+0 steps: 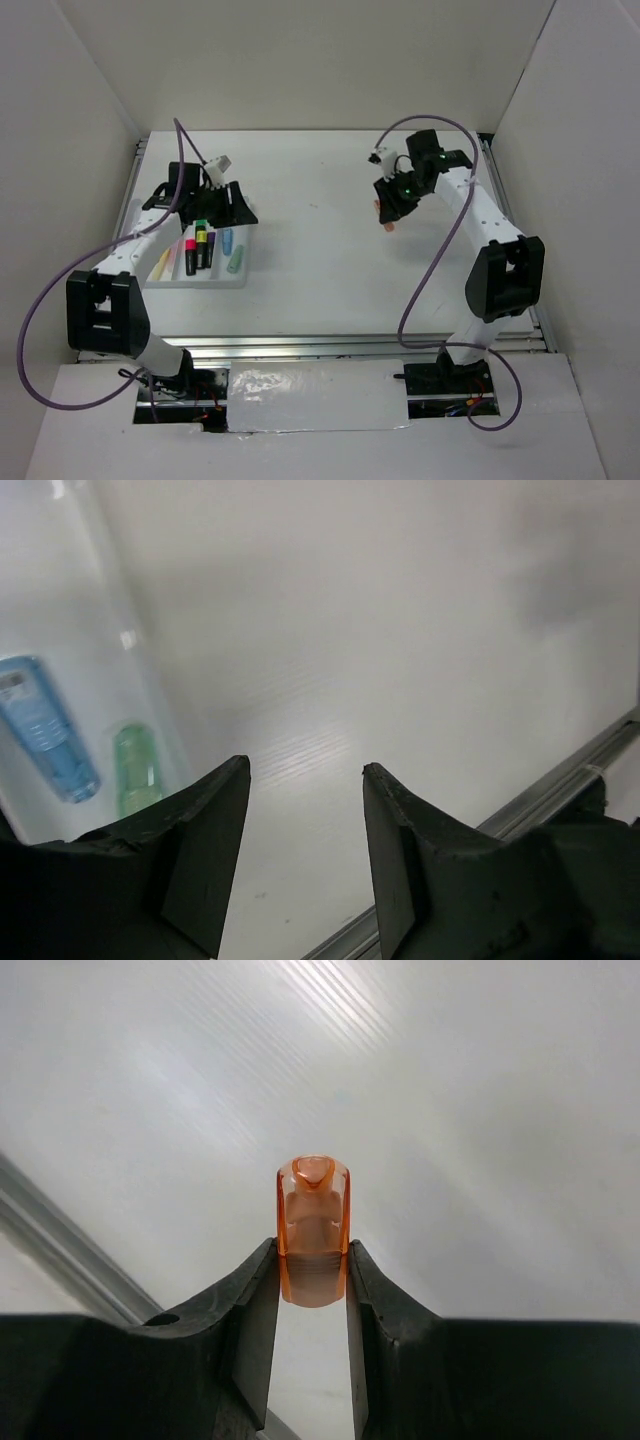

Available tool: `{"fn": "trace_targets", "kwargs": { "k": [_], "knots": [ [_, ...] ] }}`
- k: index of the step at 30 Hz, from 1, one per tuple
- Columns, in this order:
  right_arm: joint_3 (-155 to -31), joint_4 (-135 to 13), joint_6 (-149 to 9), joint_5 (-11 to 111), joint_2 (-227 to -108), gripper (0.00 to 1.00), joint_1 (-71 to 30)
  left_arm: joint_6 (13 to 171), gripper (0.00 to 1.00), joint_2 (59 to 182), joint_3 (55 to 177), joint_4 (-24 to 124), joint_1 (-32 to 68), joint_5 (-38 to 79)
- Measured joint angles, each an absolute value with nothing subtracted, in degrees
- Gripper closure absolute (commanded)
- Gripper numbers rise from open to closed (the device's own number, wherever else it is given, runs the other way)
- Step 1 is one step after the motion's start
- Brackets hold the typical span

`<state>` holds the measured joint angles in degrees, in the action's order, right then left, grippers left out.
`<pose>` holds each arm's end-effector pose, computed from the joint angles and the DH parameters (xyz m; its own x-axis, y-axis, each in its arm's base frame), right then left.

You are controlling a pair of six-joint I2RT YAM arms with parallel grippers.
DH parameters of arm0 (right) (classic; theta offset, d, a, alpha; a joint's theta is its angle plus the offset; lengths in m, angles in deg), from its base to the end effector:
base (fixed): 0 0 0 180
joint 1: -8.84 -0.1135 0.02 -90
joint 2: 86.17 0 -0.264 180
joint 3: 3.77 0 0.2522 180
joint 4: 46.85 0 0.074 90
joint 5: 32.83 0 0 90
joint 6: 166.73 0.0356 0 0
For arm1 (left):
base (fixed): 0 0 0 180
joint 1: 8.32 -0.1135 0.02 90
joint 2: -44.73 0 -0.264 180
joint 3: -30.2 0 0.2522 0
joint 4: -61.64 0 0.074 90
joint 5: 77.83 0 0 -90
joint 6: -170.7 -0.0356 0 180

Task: Sort the stationery into containers
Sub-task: Pass the stationery from the right arm to the left

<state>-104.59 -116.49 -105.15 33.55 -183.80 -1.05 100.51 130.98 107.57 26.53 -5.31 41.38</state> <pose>0.3418 0.0741 0.2915 -0.6443 -0.5550 -0.5262 -0.7069 0.6947 0.1329 0.3261 -0.0345 0.2650 -0.7869 -0.2548 -0.5620 0.1379 0.8151 -0.5627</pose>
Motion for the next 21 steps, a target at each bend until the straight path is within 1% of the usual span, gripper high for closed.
{"fn": "trace_targets", "kwargs": {
  "k": [4, 10, 15, 21],
  "knots": [
    [-107.92, -116.20, -99.27, 27.61, -183.84, 1.00, -8.59, 103.33, 0.40, 131.07, 109.60, 28.41, -0.39, 42.94],
    [-107.96, -116.03, -94.31, 25.00, -185.30, 1.00, -18.91, 106.87, 0.39, 134.68, 113.93, 29.70, 4.98, 45.49],
    [-107.96, -114.94, -91.95, 25.53, -185.81, 1.00, -22.73, 111.35, 0.38, 136.27, 114.54, 33.05, 6.93, 49.01],
    [-108.64, -113.89, -90.05, 26.69, -187.36, 1.00, -25.38, 118.81, 0.38, 138.42, 112.45, 39.54, 8.20, 55.31]
  ]
}}
